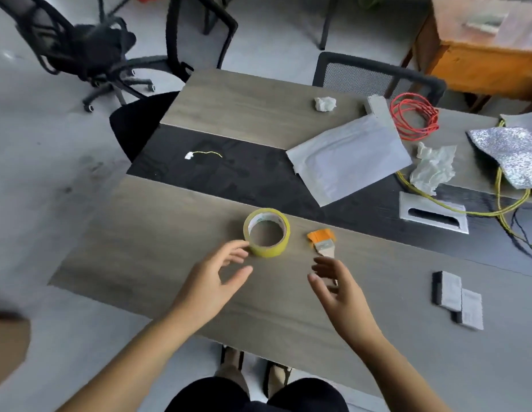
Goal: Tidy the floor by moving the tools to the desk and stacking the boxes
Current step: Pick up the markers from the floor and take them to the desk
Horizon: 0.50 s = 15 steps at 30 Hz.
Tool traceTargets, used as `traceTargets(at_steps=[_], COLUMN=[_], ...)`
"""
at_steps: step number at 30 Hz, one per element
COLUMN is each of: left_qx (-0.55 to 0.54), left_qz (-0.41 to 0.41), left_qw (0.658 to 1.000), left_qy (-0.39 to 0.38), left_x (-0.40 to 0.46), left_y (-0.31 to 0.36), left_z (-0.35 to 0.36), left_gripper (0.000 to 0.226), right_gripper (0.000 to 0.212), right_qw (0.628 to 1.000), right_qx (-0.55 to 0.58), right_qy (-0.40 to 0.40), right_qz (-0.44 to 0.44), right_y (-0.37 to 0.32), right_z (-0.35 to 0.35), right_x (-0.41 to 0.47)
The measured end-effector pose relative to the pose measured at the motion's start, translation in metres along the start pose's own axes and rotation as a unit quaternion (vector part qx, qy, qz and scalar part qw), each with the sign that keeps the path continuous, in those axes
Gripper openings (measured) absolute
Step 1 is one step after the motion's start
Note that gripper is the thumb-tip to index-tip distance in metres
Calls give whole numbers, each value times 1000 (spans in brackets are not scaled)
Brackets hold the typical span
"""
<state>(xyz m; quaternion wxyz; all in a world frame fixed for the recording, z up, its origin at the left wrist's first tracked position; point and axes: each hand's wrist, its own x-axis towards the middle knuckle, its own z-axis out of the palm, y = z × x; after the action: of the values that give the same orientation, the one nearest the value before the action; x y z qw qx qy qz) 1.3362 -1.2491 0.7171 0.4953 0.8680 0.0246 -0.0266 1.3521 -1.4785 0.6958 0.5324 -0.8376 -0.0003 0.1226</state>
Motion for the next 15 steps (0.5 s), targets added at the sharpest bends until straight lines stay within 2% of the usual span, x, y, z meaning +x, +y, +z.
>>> traceTargets(at_steps=[4,7,11,15], left_qx=[-35,-46,-73,-87], left_qz=[-61,-116,-193,-238], left_qw=[991,972,922,871], left_qy=[114,198,328,421], left_x=[-86,-156,-241,-317], left_y=[-9,-18,-32,-49], left_z=[-15,-18,-15,-23], left_gripper=[36,35,35,36], right_gripper=[20,29,60,57], right_qw=[995,985,964,929], right_qx=[36,29,-36,-84], right_qy=[-90,-170,-253,-330], right_qz=[-6,-16,-78,-143], right_y=[-4,-5,-7,-23], right_z=[13,34,75,134], right_x=[-36,-58,-80,-108])
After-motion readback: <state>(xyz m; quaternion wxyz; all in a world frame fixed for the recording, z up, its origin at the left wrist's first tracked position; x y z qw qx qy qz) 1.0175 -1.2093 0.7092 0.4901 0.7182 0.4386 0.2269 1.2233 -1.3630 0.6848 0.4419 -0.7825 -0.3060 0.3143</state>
